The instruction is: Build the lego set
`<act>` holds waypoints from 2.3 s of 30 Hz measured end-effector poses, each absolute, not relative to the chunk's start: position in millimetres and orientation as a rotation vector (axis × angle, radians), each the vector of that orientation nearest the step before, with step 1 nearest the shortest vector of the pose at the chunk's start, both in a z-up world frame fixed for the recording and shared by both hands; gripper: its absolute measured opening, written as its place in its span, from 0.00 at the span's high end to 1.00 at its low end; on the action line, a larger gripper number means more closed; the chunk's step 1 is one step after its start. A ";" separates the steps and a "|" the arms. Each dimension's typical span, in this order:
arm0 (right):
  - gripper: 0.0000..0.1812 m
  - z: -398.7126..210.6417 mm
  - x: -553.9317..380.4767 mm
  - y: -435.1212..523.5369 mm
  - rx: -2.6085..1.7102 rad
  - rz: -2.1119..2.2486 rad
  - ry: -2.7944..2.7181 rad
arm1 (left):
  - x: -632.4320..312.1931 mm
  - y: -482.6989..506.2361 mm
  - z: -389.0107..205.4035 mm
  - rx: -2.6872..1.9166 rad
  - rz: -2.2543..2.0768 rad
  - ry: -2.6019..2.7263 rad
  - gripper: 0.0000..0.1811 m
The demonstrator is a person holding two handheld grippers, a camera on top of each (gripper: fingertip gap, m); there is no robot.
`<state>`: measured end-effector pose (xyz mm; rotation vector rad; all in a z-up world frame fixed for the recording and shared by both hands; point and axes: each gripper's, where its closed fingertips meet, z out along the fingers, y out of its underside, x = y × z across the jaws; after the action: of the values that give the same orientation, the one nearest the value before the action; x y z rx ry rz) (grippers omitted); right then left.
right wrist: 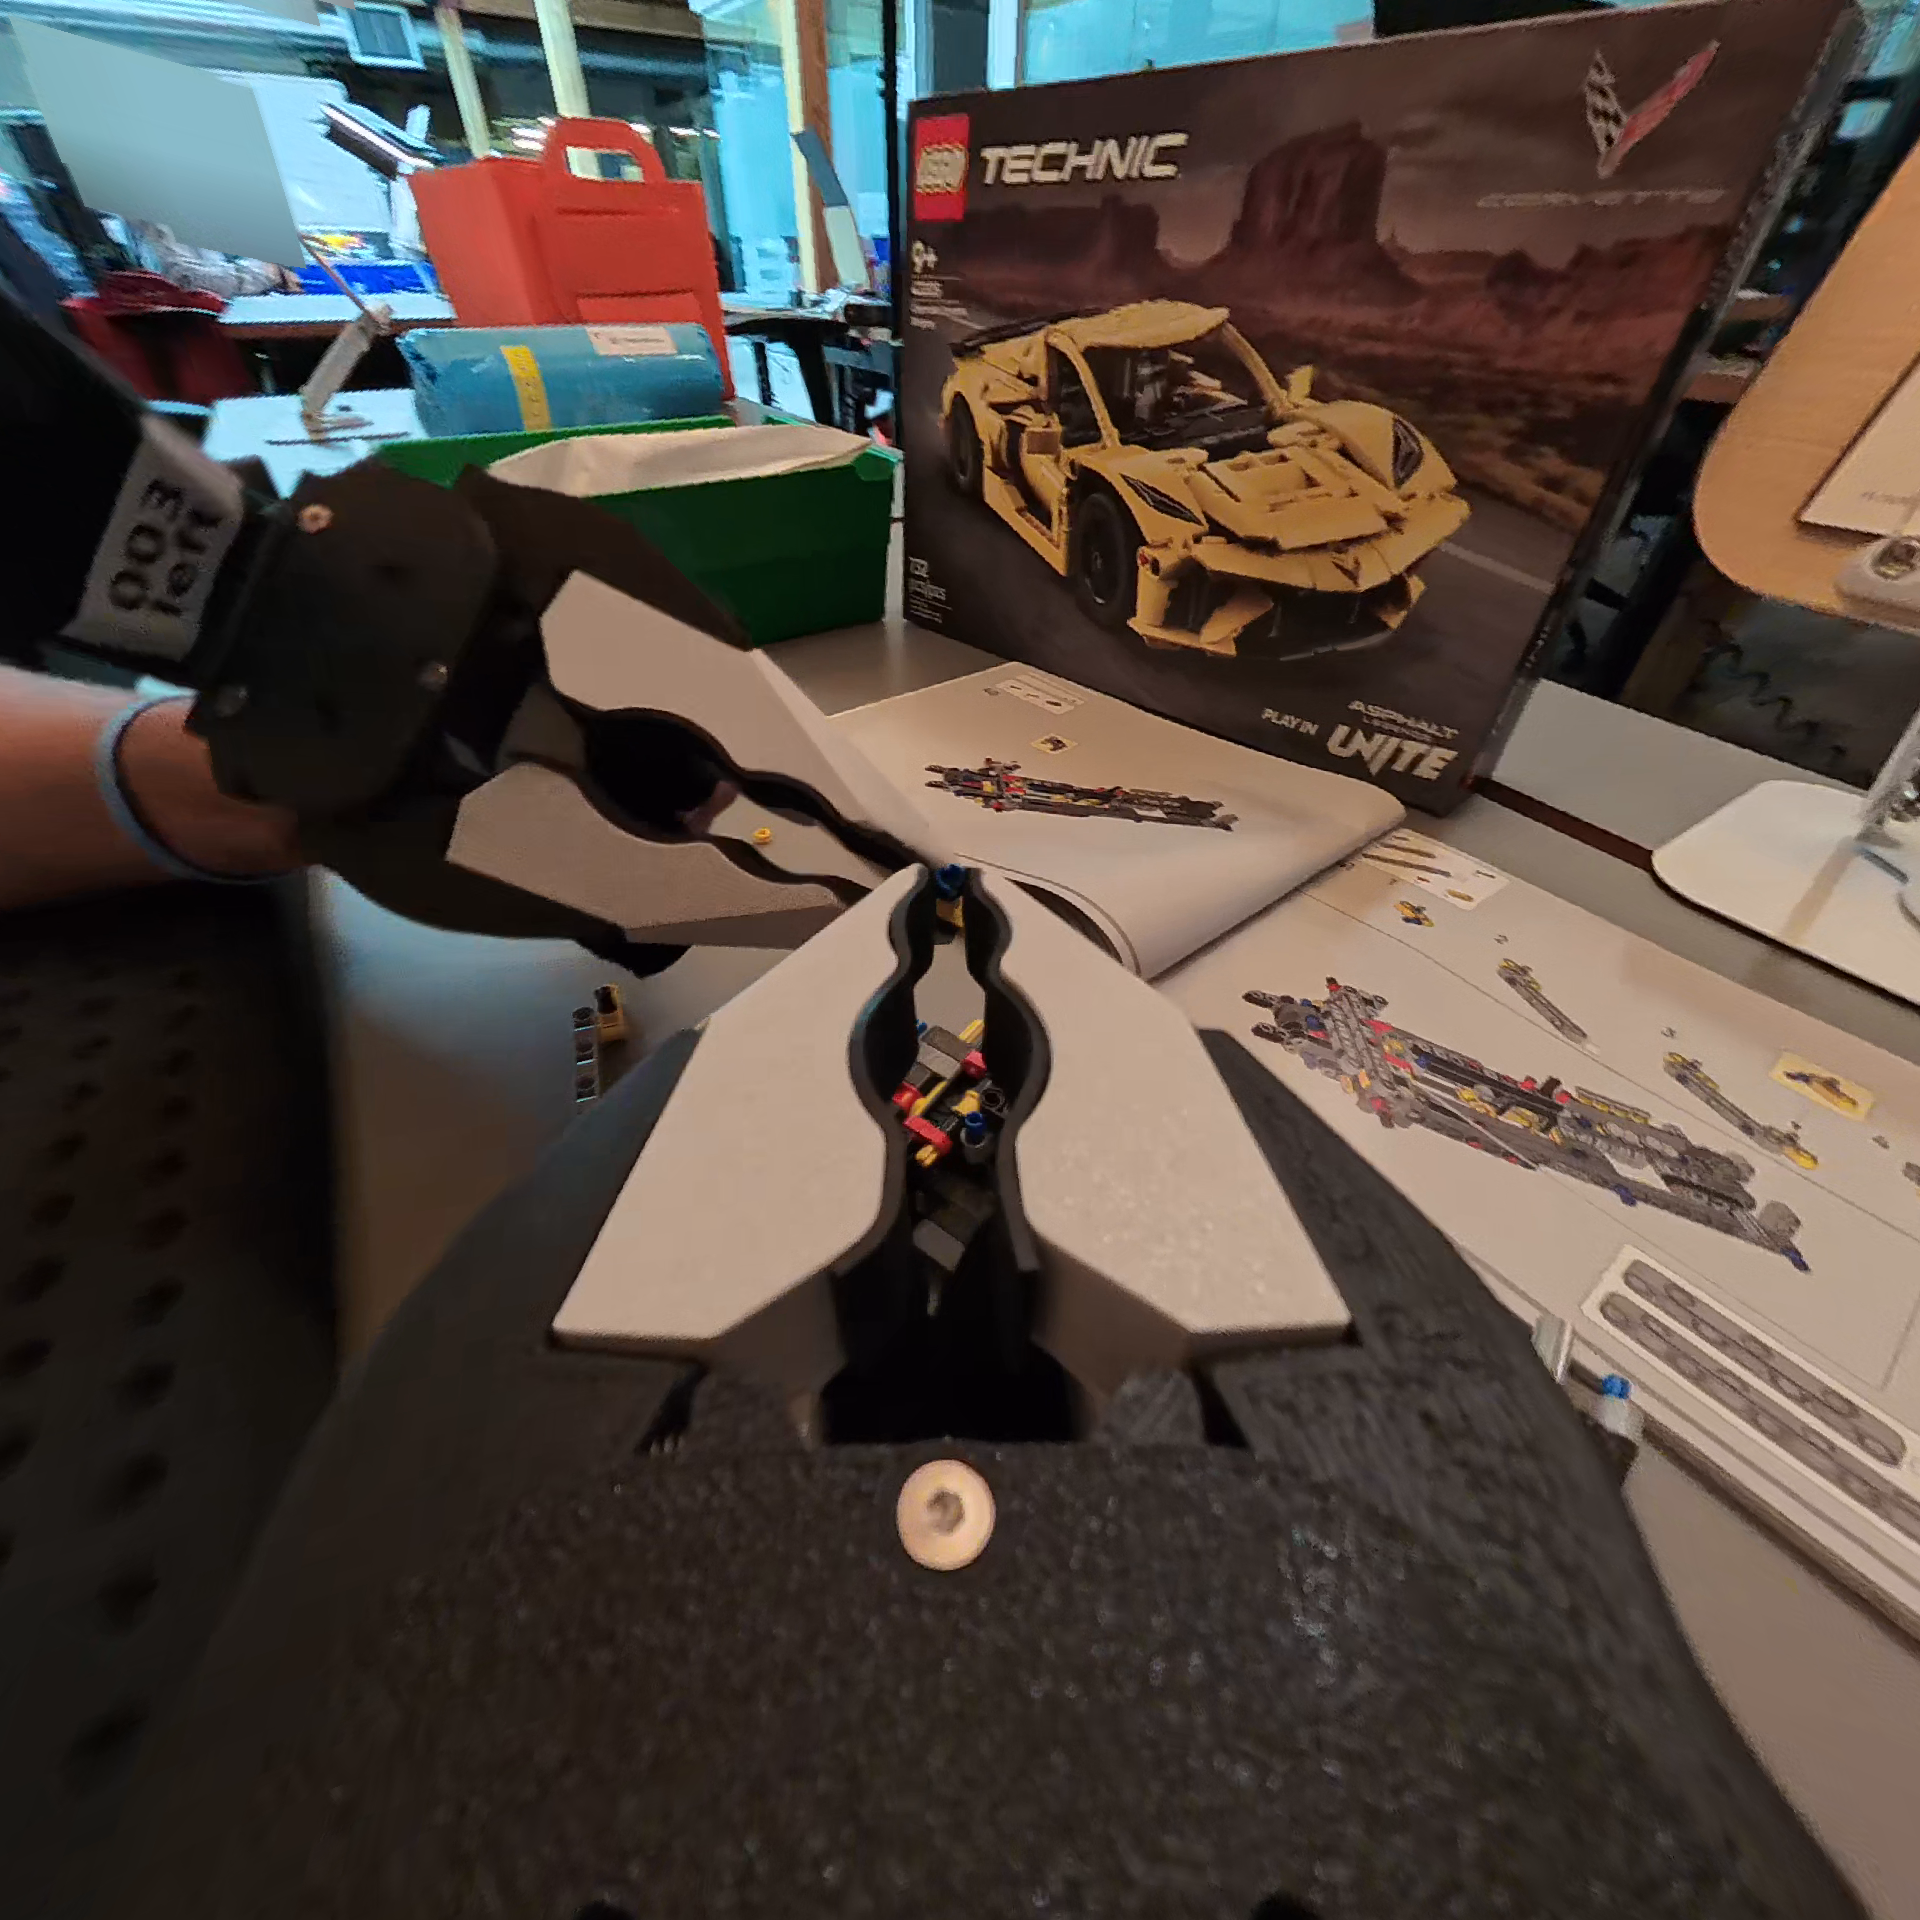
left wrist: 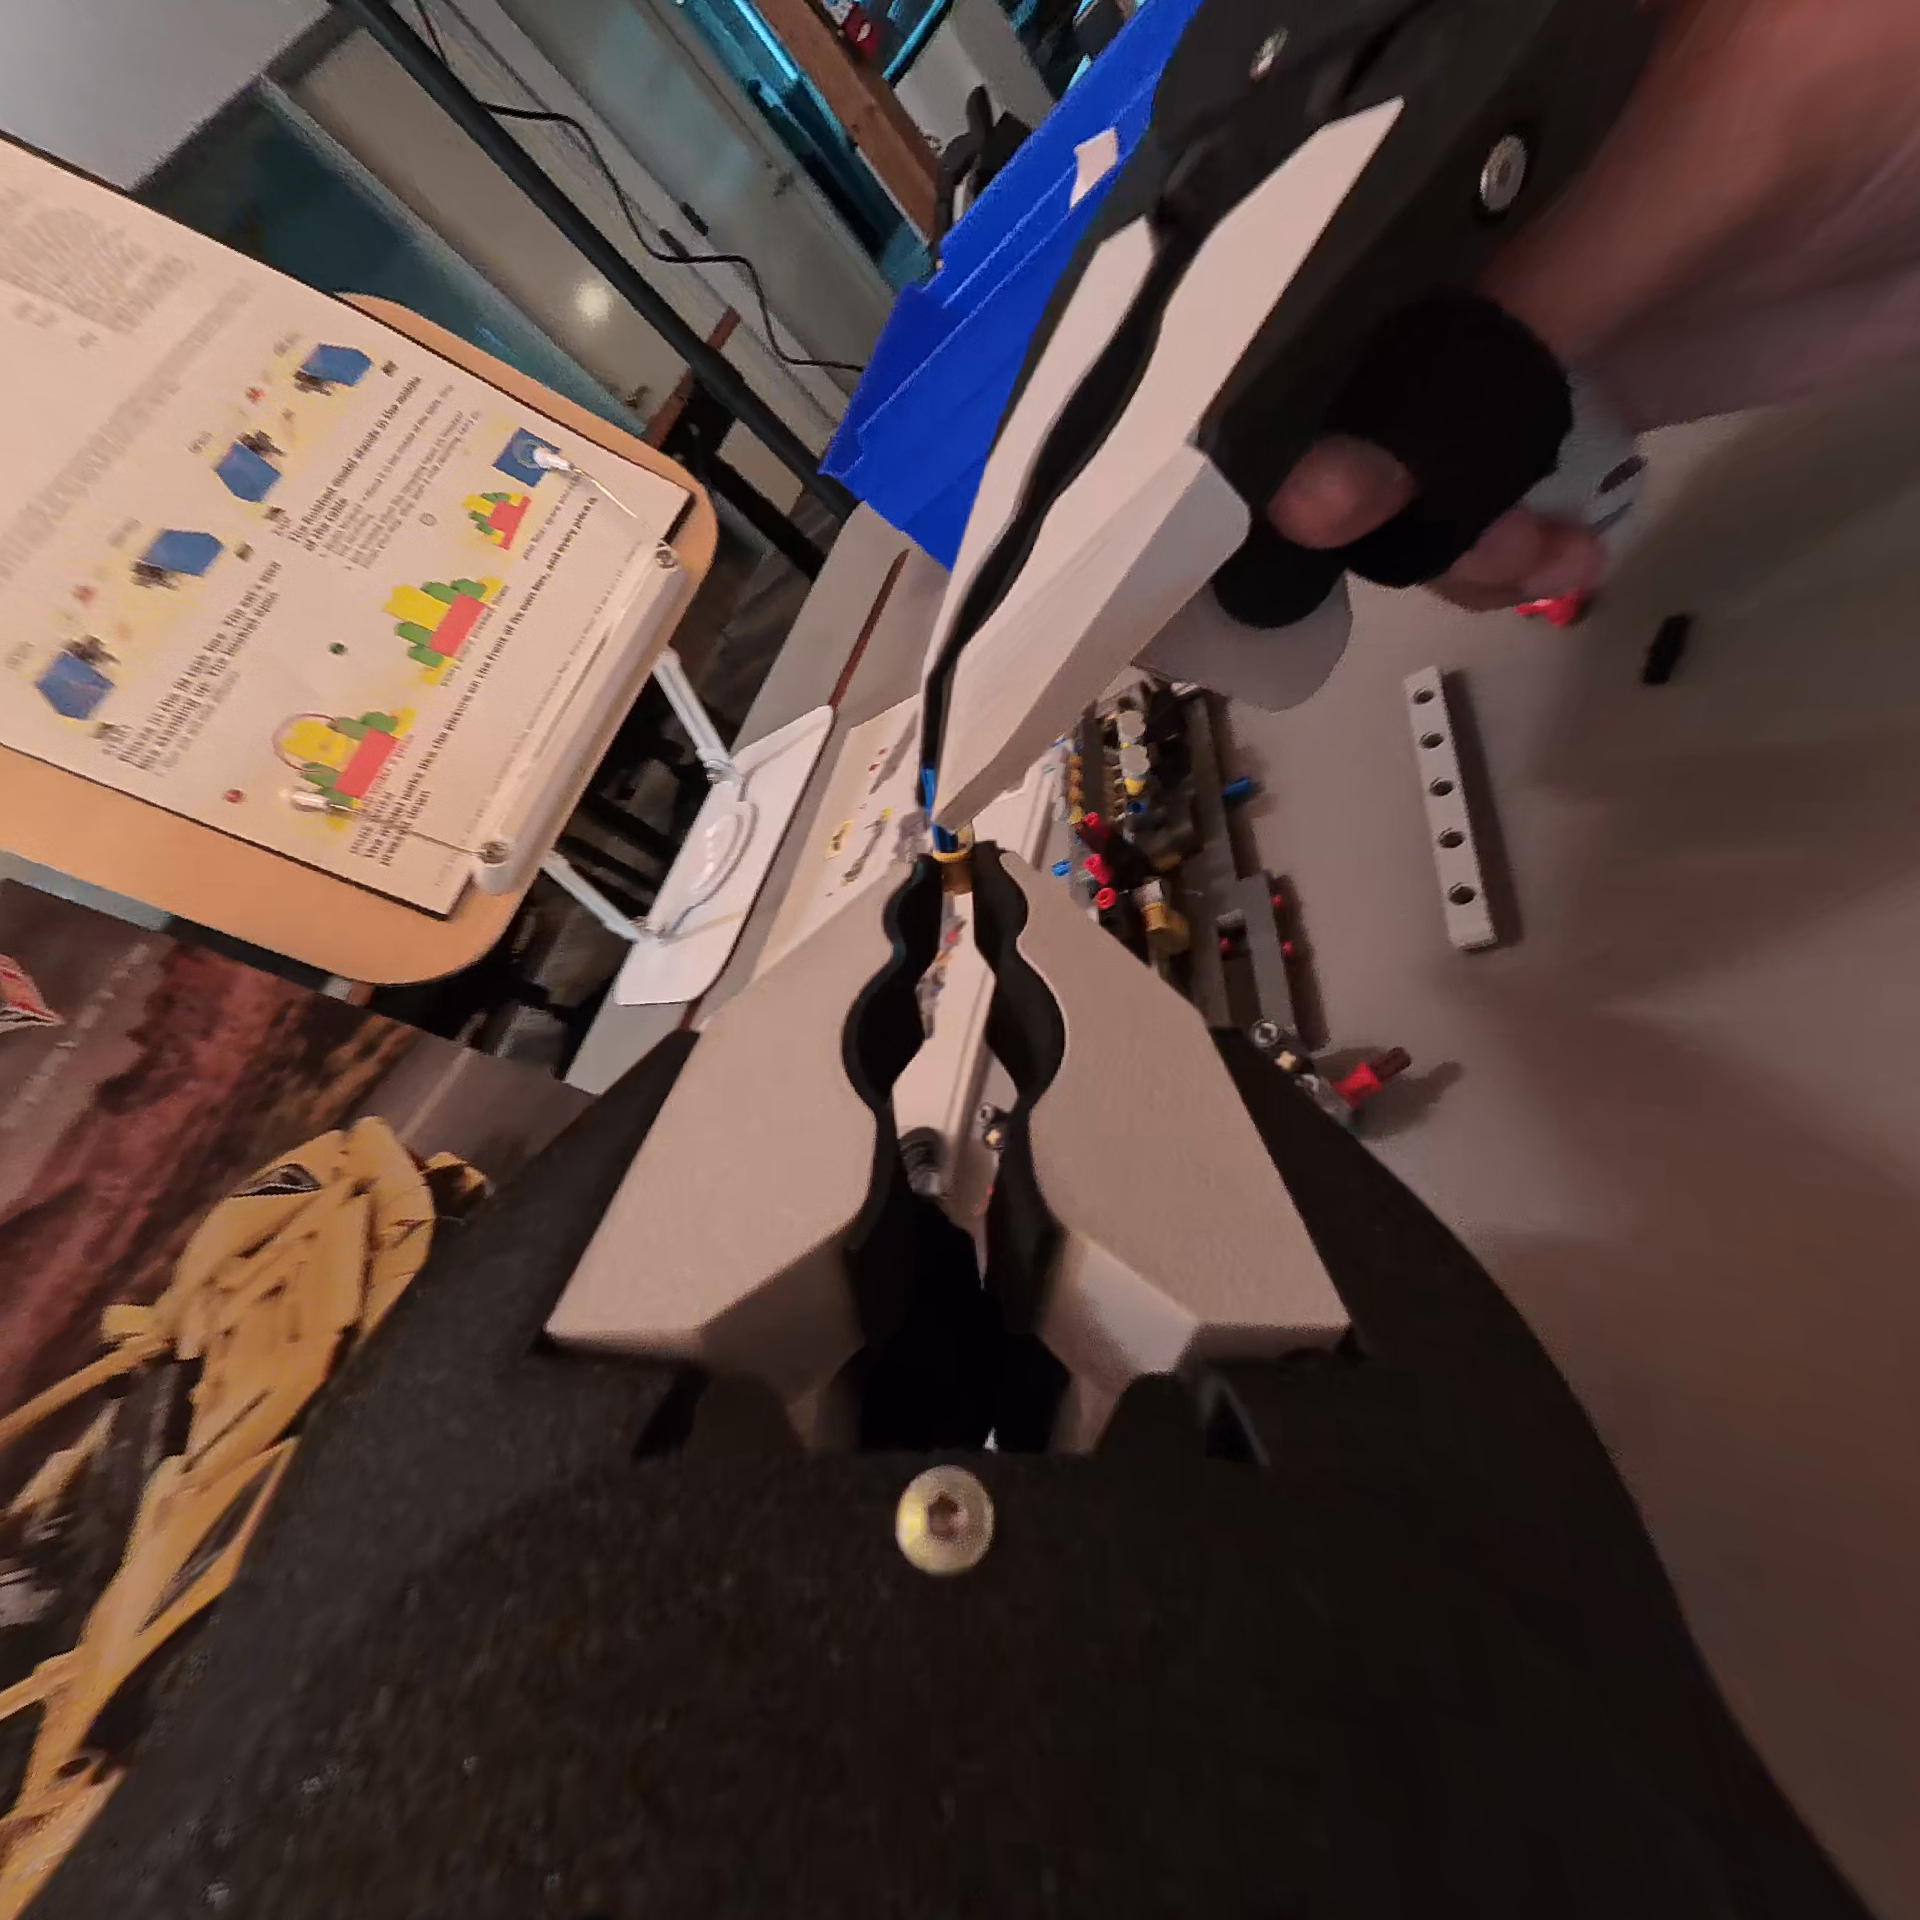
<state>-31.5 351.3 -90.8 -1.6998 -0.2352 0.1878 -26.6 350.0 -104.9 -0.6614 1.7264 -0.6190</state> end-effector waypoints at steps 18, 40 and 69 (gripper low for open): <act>0.98 -88.4 -25.7 353.3 -1.660 0.434 0.131 | -22.9 353.5 -98.5 -0.608 -0.437 1.621 0.98; 0.85 -65.6 -25.2 338.0 -1.494 0.812 0.082 | -29.8 345.5 -80.6 -0.509 -0.477 1.555 0.98; 0.92 -76.7 -74.2 292.5 -1.613 1.604 -0.243 | -52.7 289.4 -79.9 -0.156 -0.660 1.607 0.98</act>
<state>-74.2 292.5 -76.7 -1.6125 -0.2427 1.6038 -52.7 289.4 -79.9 -0.1558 1.6070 -0.6602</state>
